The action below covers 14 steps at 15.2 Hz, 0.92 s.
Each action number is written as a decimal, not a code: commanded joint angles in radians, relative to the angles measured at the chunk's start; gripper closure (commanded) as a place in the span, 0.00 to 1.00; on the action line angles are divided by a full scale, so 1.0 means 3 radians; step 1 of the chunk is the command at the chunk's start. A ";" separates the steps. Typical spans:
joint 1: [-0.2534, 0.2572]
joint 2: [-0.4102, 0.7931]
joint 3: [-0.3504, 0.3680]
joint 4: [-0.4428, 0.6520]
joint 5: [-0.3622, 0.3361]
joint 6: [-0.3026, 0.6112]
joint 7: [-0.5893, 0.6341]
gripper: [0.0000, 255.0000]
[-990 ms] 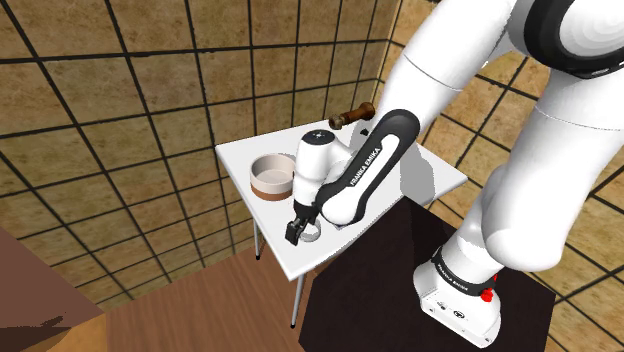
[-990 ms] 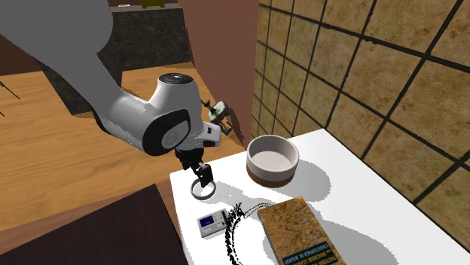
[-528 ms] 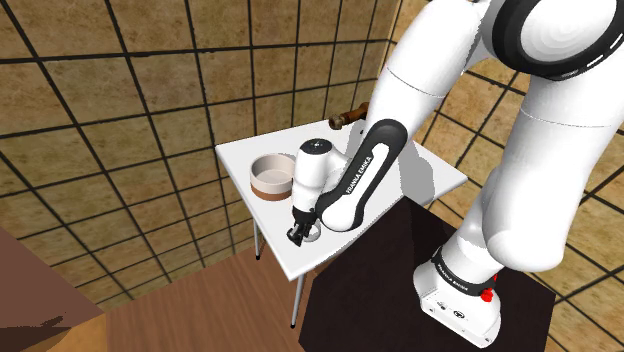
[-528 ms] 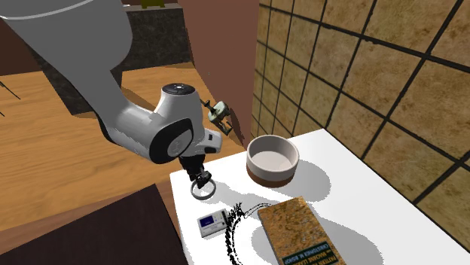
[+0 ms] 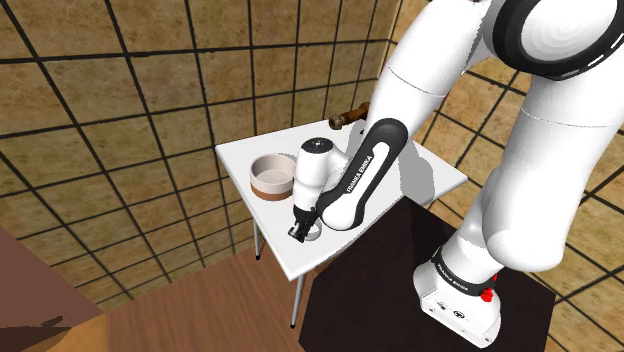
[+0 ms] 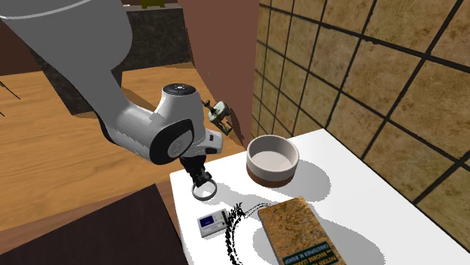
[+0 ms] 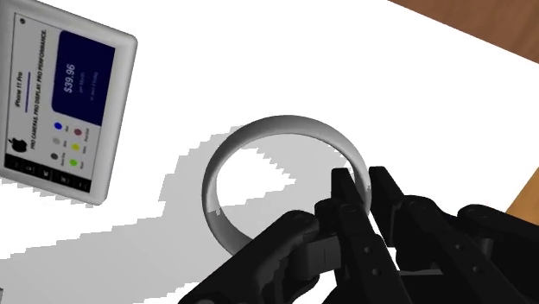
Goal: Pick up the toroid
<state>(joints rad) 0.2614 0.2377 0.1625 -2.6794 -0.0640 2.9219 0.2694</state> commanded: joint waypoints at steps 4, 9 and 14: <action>-0.0052 -0.0216 0.0114 -0.0032 0.0123 -0.0190 -0.0081 1.00; -0.0095 -0.0514 0.0193 -0.0063 0.0289 -0.0453 -0.0195 1.00; -0.0097 -0.0800 0.0222 -0.0069 0.0423 -0.0727 -0.0285 1.00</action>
<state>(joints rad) 0.2326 0.0128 0.2285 -2.7006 0.0561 2.7198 0.1894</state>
